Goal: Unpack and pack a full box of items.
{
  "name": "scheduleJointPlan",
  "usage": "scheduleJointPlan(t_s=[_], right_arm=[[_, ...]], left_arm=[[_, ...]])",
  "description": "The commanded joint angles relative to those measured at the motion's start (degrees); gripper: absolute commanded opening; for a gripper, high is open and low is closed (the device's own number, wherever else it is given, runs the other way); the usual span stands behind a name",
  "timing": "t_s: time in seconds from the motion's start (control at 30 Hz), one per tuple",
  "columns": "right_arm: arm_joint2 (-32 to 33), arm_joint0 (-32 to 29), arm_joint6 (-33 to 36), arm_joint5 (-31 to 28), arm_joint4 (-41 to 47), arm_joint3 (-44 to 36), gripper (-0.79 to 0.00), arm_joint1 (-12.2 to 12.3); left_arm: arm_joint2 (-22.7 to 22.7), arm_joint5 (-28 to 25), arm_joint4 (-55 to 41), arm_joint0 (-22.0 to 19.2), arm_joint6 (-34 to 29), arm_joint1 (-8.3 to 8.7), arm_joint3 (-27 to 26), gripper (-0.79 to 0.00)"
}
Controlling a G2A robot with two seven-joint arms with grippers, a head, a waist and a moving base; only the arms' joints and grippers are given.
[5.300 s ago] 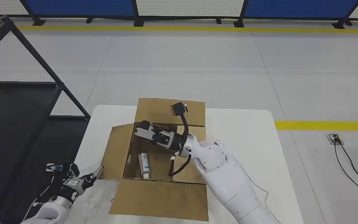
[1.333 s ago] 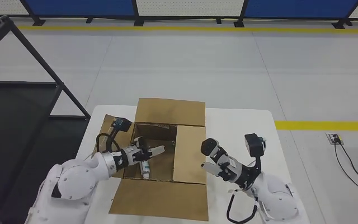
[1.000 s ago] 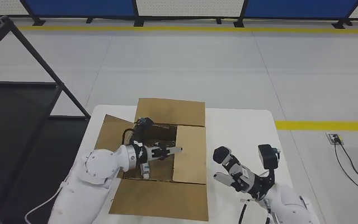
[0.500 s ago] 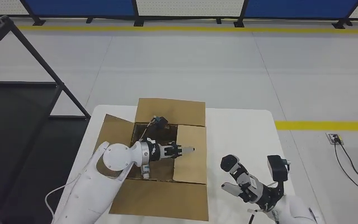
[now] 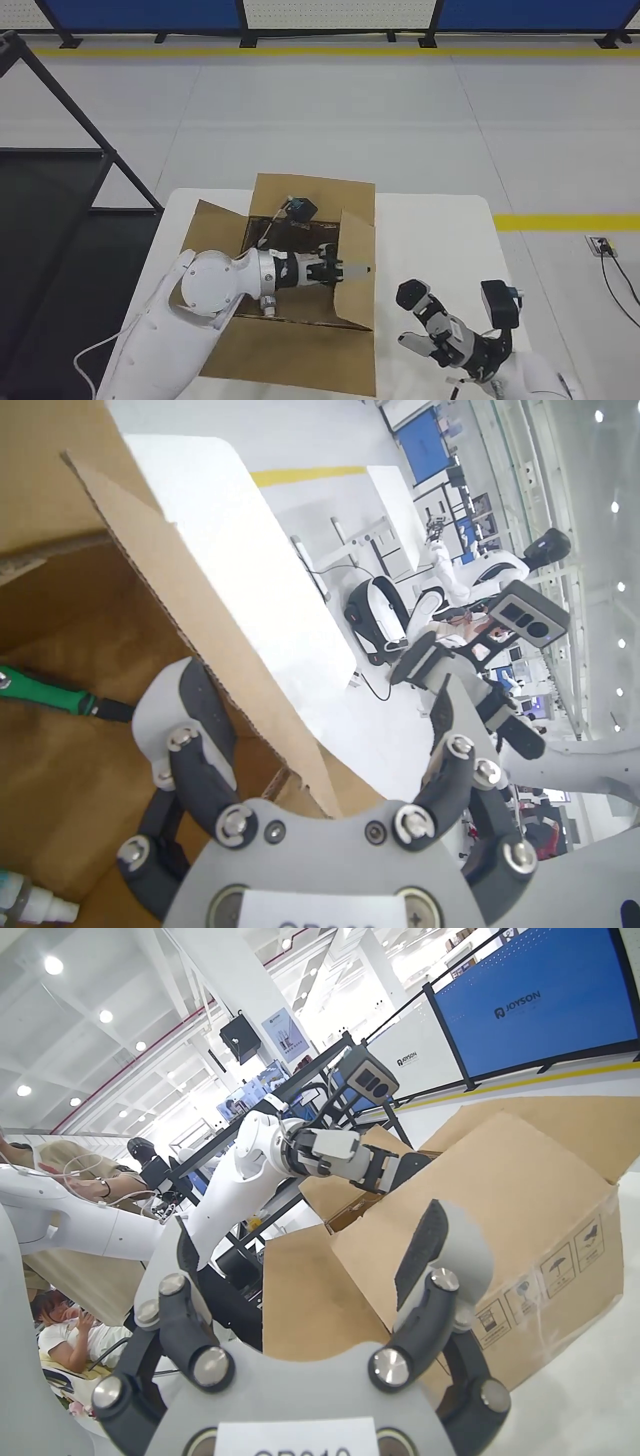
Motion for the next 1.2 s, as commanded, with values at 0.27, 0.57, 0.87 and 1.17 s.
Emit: scheduleJointPlan(t_s=[0.27,0.57,0.87,1.17], right_arm=[[3.71,-5.10,-0.82,-3.13,1.17,-1.93,0.000,1.38],[8.47,-12.16,-5.37,-8.33,2.27,-2.95,0.000,2.27],[7.48,-13.78,-3.61,-10.38,4.58,-4.15,0.000,3.48],[5.08,-10.32,0.95,-2.05,1.89,-2.26,0.000,4.64]], left_arm=[[9.40,1.29,0.98,-6.40,2.37,-2.53,1.35,0.000],[16.71,1.07,-0.83,-11.01,6.84,-5.69,7.84,0.000],[22.21,0.78,-4.46,-13.18,10.12,-9.04,15.27,0.000],[21.89,-0.76,-5.61,-14.26,9.97,-10.30,18.09,0.000]])
